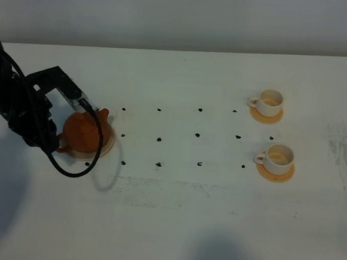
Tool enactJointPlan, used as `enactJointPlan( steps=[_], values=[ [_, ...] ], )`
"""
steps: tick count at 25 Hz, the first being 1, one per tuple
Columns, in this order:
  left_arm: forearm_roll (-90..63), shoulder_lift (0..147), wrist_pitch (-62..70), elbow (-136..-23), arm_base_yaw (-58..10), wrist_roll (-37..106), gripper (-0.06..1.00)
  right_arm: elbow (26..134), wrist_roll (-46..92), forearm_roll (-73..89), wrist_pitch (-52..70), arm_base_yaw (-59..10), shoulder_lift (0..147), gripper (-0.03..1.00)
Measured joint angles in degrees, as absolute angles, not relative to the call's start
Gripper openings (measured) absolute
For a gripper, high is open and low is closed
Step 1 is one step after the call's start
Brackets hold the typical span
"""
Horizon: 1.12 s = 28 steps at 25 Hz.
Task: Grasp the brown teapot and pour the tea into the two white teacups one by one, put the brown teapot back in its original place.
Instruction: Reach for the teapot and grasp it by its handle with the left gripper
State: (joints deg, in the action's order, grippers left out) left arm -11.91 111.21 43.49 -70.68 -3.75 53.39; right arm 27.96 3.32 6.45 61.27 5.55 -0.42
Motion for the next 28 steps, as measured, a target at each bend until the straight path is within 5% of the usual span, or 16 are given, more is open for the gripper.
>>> enactJointPlan(
  steps=[24, 28],
  values=[
    [-11.76, 111.86, 41.44, -70.68, -4.68, 51.85, 0.29, 27.96, 3.32, 6.45, 61.27, 5.55, -0.42, 0.22],
    [-11.76, 112.82, 41.32, -70.68, -4.68, 50.77, 0.22, 27.96, 3.32, 6.45, 61.27, 5.55, -0.42, 0.22]
  ],
)
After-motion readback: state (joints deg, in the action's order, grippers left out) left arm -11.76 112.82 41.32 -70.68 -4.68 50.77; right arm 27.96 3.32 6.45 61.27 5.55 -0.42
